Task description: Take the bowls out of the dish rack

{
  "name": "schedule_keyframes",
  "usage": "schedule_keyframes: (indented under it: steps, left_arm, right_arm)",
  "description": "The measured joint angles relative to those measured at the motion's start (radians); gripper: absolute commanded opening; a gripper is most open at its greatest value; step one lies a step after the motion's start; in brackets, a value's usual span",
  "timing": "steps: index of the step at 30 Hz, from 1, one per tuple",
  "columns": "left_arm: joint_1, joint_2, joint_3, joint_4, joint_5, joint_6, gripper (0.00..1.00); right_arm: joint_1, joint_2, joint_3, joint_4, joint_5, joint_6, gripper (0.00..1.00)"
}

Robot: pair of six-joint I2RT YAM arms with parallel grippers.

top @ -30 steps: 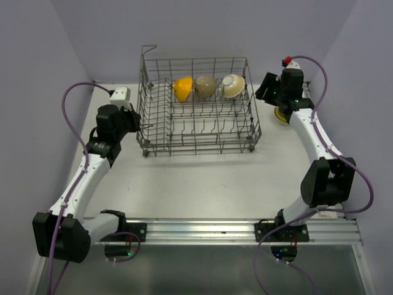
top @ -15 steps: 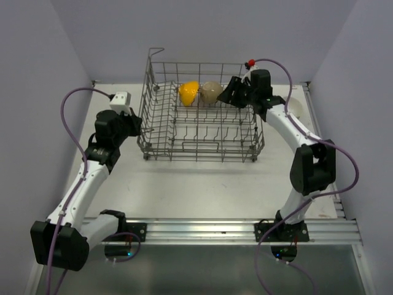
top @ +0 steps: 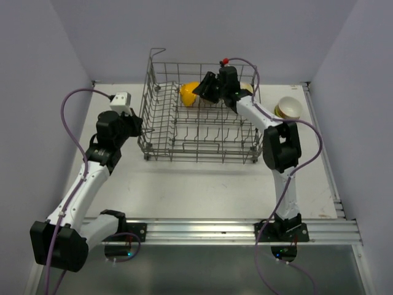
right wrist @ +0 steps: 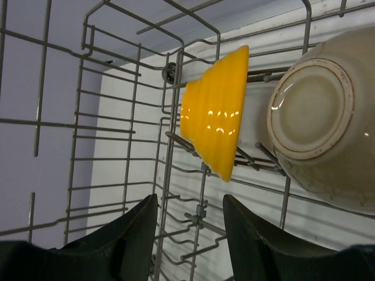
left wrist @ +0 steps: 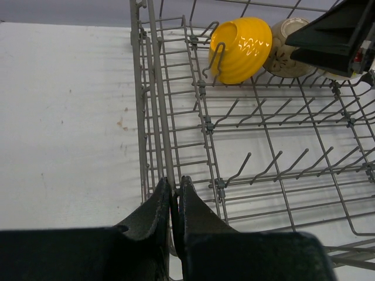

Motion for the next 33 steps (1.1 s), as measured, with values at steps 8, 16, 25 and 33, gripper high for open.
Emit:
schedule_keyframes:
  steps: [8, 16, 25, 33]
  left_arm:
    - [-0.002, -0.003, 0.0, -0.003, -0.002, -0.005, 0.0]
    - [-0.002, -0.014, -0.006, -0.007, 0.008, -0.016, 0.0]
    - [-0.002, -0.024, -0.013, -0.008, 0.021, -0.021, 0.0]
    - [-0.002, -0.024, -0.013, -0.008, 0.024, -0.021, 0.0]
  right_arm:
    - [0.018, 0.118, 0.151, -0.047, 0.073, 0.028, 0.54]
    - [0.018, 0.138, 0.185, -0.069, 0.123, 0.032, 0.54]
    - [0.033, 0.229, 0.266, -0.064, 0.119, 0.061, 0.51]
    - [0.02, 0.235, 0.255, -0.012, 0.09, 0.089, 0.0]
